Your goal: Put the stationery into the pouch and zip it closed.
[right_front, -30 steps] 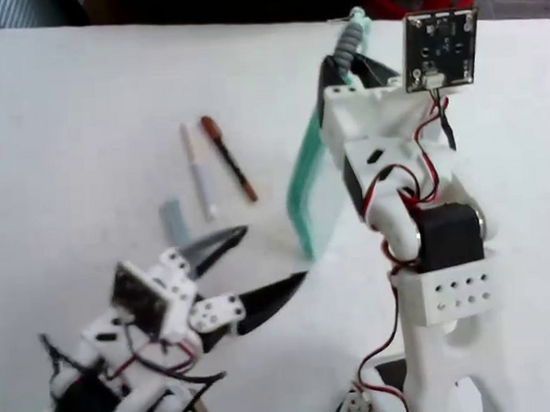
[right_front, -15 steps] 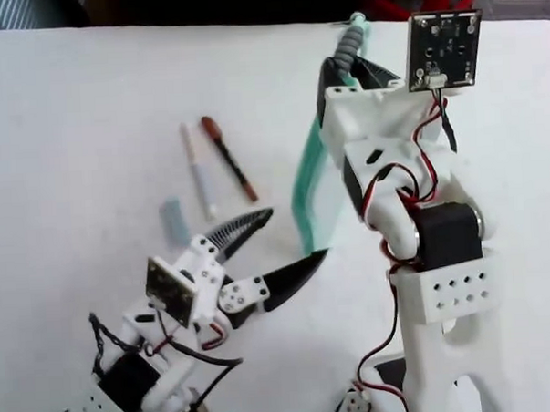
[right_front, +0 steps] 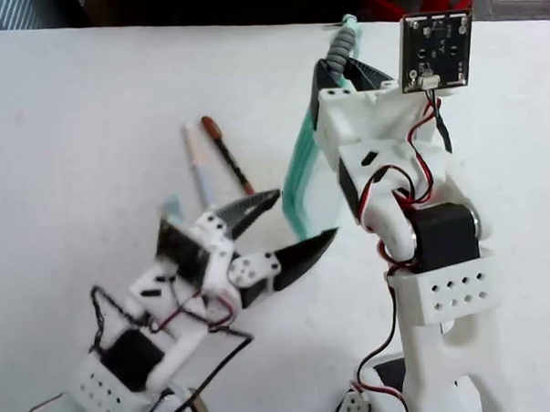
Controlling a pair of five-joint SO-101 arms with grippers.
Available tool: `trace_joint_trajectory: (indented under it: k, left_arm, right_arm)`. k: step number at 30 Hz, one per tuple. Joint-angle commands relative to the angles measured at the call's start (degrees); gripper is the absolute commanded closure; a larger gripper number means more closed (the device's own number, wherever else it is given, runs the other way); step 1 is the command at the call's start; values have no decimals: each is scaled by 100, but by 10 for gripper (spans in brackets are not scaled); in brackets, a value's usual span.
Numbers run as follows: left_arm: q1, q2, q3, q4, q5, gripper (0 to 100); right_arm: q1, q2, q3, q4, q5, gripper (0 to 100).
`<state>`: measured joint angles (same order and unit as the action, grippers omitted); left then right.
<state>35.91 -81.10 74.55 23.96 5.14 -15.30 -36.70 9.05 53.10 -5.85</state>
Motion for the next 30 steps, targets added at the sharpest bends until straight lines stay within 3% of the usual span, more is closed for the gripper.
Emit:
trace_joint_trajectory:
  k: [1,8,15,21,30]
  left_arm:
    - [-242,2079,-1222,79,554,702]
    - [-154,2879,-941,-1327,651,738]
    - [-119,3134,-246,-2778,-853,960]
    - [259,3723,26,-3631,-1169,902]
    - [391,4910,-1187,-3385,-1169,880]
  right_arm:
    - [4,-136,-53,154,-44,979]
    - [127,-470,-18,145,-44,979]
    - [611,-470,273,75,-44,979]
    - [963,-470,747,-145,-44,979]
    - [1305,-479,862,-145,-9,979]
